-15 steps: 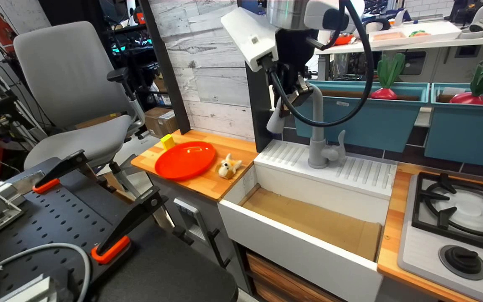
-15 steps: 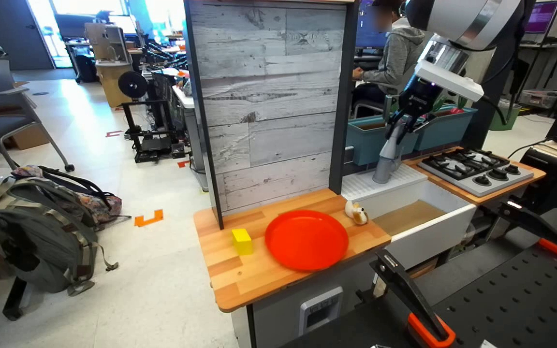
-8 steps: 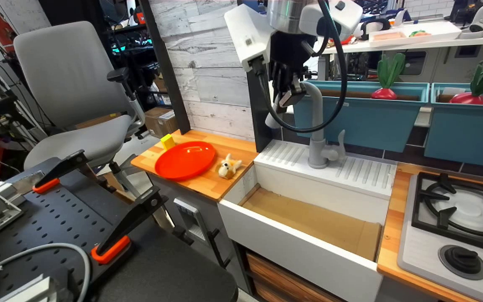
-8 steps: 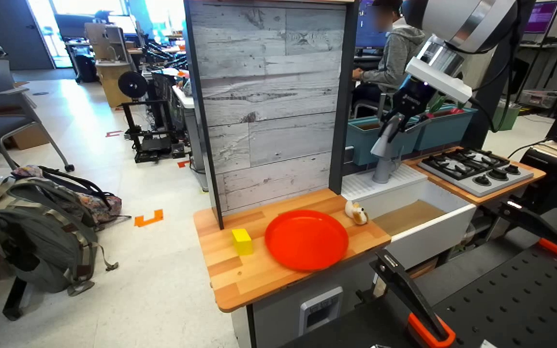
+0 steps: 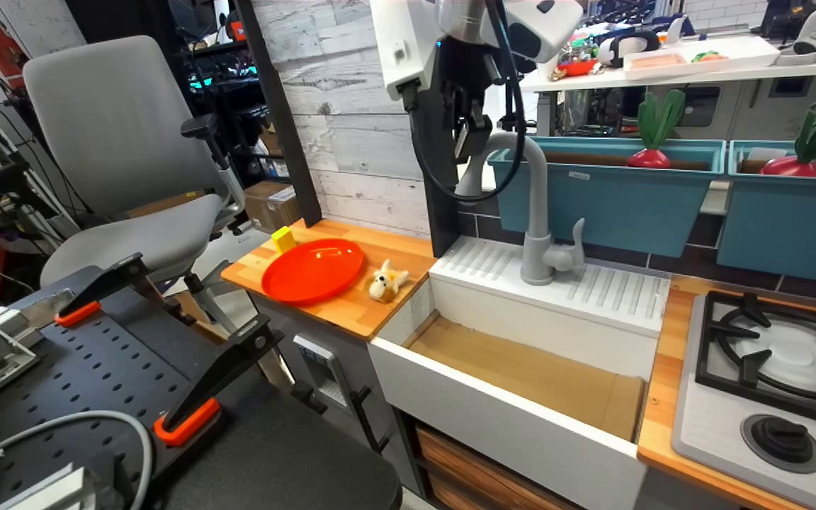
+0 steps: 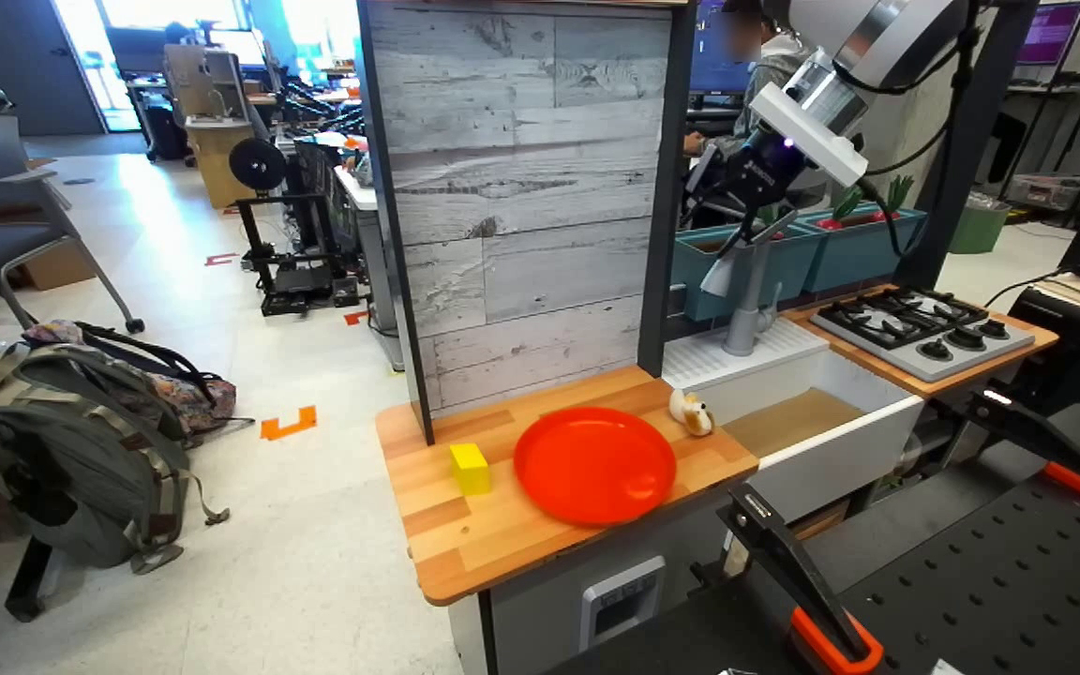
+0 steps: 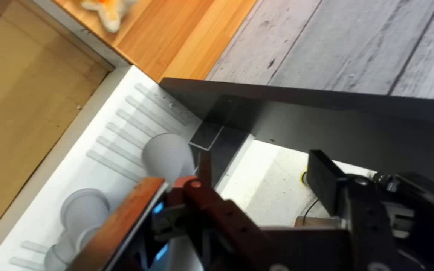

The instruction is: Move the faucet of the sink slightly to the left.

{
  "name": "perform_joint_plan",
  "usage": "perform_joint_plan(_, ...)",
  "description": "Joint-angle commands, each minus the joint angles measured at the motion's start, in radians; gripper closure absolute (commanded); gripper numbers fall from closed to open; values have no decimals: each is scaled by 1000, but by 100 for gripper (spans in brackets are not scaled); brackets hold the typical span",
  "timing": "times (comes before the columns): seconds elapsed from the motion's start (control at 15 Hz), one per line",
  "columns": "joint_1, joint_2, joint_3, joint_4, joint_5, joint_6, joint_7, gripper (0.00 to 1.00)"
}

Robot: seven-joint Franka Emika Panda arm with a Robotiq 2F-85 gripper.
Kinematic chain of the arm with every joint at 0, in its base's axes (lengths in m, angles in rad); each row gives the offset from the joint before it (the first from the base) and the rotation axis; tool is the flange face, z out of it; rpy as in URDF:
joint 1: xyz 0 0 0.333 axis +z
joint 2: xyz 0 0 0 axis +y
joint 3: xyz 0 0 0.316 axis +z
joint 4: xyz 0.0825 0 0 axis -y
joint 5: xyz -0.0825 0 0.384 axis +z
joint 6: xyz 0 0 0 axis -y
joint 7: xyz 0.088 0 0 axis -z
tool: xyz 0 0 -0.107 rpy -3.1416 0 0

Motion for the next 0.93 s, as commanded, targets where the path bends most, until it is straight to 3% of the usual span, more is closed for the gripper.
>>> perform_joint_plan(0.0, 3, -8, 22, 26, 96, -35, -47, 2)
perform_joint_plan(0.47, -10, -90, -21, -64, 157, -105, -154, 0)
perform_joint_plan(0.87, -21, -336, -105, -344, 112, -238, -380, 0)
